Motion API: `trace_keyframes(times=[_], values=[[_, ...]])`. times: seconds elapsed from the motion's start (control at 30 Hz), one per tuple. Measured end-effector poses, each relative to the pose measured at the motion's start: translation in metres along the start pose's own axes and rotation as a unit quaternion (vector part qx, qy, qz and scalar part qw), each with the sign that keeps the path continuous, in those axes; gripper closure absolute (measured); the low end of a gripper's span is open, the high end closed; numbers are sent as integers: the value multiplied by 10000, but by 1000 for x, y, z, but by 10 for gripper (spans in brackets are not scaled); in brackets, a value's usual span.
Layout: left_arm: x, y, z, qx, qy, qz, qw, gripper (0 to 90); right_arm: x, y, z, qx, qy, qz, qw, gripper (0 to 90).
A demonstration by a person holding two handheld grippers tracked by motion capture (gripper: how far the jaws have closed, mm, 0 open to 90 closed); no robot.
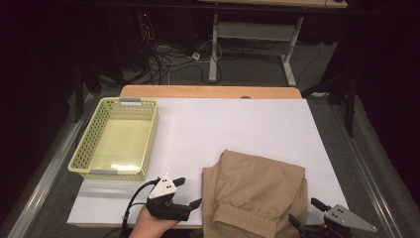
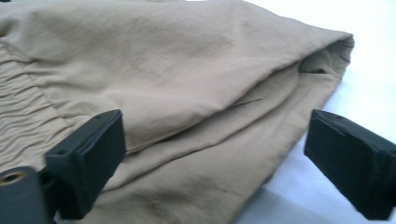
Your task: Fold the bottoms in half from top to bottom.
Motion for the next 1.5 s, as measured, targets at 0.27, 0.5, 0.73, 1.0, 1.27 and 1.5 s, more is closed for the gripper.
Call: trace_keyframes(times=[0.27, 0.5, 0.73, 1.0, 1.27, 1.5], values=[[5, 0, 5, -76, -37, -201, 9998, 0, -1, 0, 1, -101, -22, -6, 9999, 5], [33, 1, 23, 23, -353, 99, 9993, 0, 1, -1, -2, -98, 8, -44, 9999, 5], [56, -13, 56, 78, -260, -109, 9996, 88, -1, -1, 0, -55, -30, -58, 10000, 7], [74, -21, 96, 332, -551, 2, 9979, 151, -2, -1, 1, -53, -59, -56, 10000, 15], [78, -35, 128, 459, -1012, -309, 9933, 181, -7, -2, 6, -52, -177, -58, 9998, 16], [71, -29, 134, 710, -1234, 44, 9898, 266, -7, 0, 6, -111, -193, -33, 9997, 23]])
Point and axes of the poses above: each handheld gripper's, and its own axes: z roughly forward along the jaws, x roughly out of its top, y roughly to its right, the point moved 3 cm from there along z, roughly forward along the jaws, and after that the axes turned 1 degree about x, right-handed, at the moved point
